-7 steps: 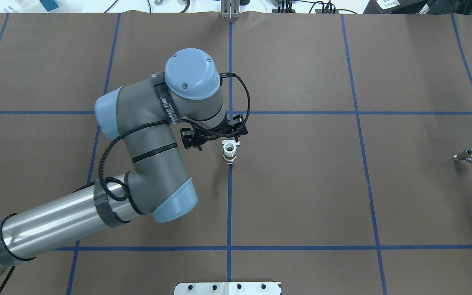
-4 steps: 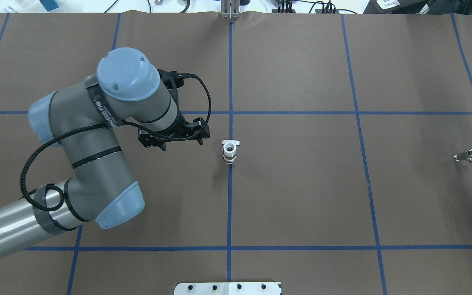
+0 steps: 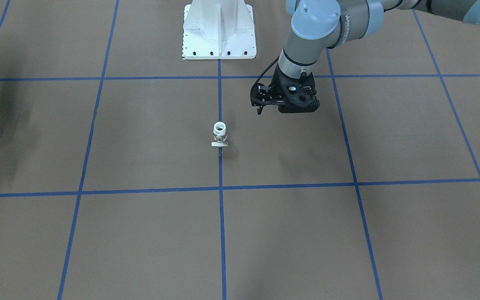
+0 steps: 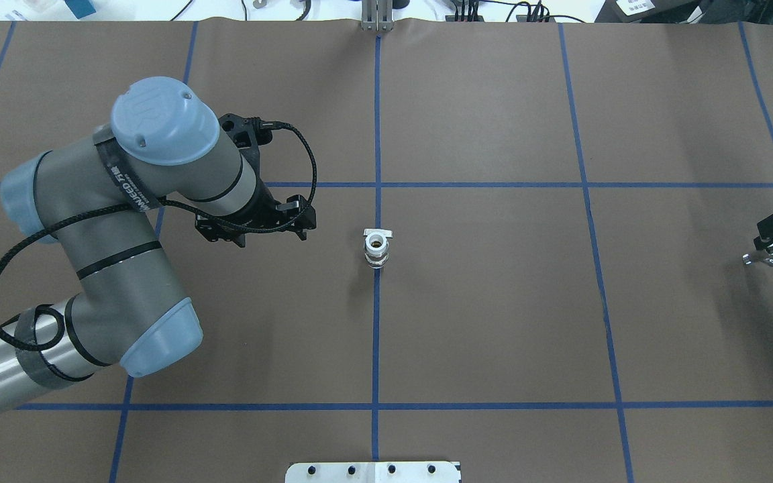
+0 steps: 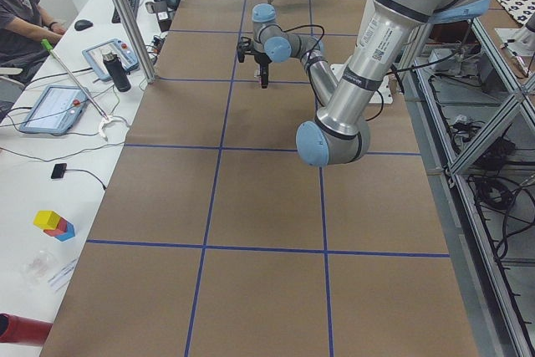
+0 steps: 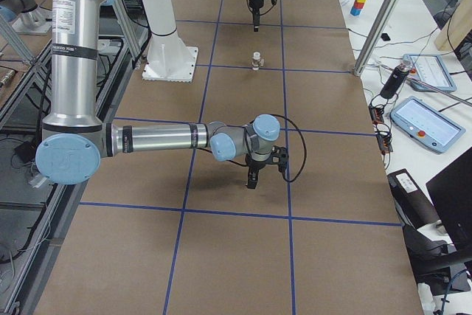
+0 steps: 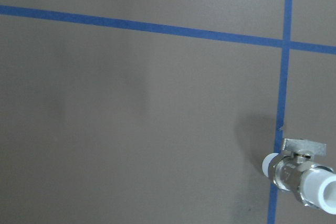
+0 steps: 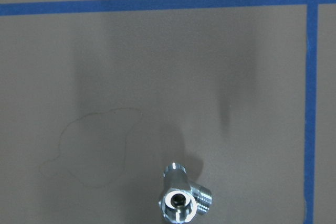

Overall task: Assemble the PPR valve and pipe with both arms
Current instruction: 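Withdraw the left arm while the right arm carries the silver fitting inward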

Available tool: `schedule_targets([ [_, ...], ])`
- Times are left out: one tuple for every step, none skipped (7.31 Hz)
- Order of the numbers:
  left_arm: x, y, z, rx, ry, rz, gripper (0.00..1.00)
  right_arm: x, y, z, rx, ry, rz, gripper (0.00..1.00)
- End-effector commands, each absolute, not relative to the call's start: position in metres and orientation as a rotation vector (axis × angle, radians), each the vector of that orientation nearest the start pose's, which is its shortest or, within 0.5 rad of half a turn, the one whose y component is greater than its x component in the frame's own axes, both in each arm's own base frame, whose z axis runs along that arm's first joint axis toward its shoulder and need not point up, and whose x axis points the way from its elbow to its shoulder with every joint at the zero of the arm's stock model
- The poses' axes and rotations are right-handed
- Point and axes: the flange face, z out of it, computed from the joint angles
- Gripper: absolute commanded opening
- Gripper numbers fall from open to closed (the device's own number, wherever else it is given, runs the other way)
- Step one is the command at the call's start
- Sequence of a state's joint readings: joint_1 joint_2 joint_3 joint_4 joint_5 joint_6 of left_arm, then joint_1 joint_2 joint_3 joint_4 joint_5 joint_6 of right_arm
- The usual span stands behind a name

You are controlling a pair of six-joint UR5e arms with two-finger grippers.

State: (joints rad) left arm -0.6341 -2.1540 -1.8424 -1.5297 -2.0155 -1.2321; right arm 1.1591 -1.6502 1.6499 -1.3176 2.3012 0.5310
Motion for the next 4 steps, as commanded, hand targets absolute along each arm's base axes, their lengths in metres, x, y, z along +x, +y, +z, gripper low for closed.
schedule_targets([
  [0.445, -0.440, 0.216, 0.004, 0.901, -0.096, 0.99, -0.142, -0.460, 0.638, -0.081, -0.739, -0.011, 0.89],
  [0.442, -0.438, 0.220, 0.002, 0.898, -0.097, 0.99, -0.143, -0.460, 0.650, -0.060, -0.749, -0.023, 0.87],
  [0.439, -0.436, 0.222, 0.002, 0.899, -0.098, 0.99, -0.143, -0.461, 0.653, -0.052, -0.753, -0.025, 0.85],
  [0.439, -0.436, 0.222, 0.003, 0.898, -0.098, 0.99, -0.144, -0.461, 0.653, -0.054, -0.753, -0.023, 0.75],
])
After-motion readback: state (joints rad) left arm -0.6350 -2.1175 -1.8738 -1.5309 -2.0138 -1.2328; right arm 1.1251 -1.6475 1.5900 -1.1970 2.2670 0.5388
